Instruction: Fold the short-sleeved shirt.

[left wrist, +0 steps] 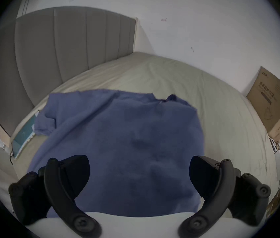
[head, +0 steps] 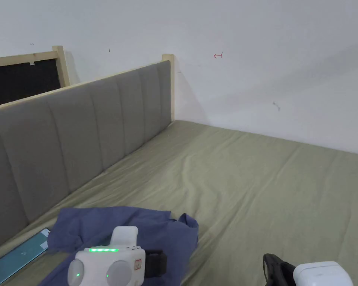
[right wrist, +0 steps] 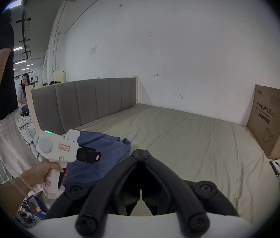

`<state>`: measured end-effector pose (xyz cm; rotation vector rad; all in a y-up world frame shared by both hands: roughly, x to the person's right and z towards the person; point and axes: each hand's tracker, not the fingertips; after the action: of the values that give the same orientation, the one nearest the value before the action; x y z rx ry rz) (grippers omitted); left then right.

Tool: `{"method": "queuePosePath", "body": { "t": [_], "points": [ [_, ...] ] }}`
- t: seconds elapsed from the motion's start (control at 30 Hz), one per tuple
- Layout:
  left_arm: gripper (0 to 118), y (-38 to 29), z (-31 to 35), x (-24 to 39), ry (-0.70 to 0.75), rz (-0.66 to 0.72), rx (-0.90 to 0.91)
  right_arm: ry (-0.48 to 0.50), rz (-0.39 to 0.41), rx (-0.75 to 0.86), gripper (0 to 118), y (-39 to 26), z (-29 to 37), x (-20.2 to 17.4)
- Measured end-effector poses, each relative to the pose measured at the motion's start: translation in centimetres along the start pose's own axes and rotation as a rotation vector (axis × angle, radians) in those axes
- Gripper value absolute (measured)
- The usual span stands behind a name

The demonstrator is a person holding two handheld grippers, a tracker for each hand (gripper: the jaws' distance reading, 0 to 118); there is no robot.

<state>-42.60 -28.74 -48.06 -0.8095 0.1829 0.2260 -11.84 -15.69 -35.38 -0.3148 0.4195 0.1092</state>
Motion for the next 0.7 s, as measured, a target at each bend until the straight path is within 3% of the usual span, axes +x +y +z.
{"method": "queuePosePath", "body": {
  "t": [0.13,0.23,0.3,0.47,0.5,0.53,0.7],
  "points": [
    [115,-0.4,-3.0,1.0,-0.02,0.02,-0.069,-0.002,0.0,-0.044,0,-0.7,-0.6,0.2],
    [110,-1.6,-5.4,1.8,0.047,-0.008,-0.202,0.0,0.006,-0.067,0,-1.2,-0.7,0.4],
    [107,-1.7,-5.0,2.3,0.068,-0.033,-0.146,-0.008,0.011,-0.083,0,-1.5,-0.7,0.5],
    [52,-1.1,-3.3,1.4,0.059,0.026,-0.129,-0.007,-0.068,-0.12,0,-2.2,-0.9,1.4],
    [36,-1.2,-3.1,1.2,0.054,0.028,-0.129,0.0,-0.091,-0.125,0,-2.3,-0.9,1.5],
    [8,-1.0,-2.9,1.0,0.052,0.039,-0.127,-0.004,-0.103,-0.128,0,-2.5,-0.8,1.7],
    [5,-0.1,-2.9,-0.1,0.024,0.127,-0.163,-0.018,-0.101,-0.137,0,-2.7,-0.4,2.1]
  ]
}}
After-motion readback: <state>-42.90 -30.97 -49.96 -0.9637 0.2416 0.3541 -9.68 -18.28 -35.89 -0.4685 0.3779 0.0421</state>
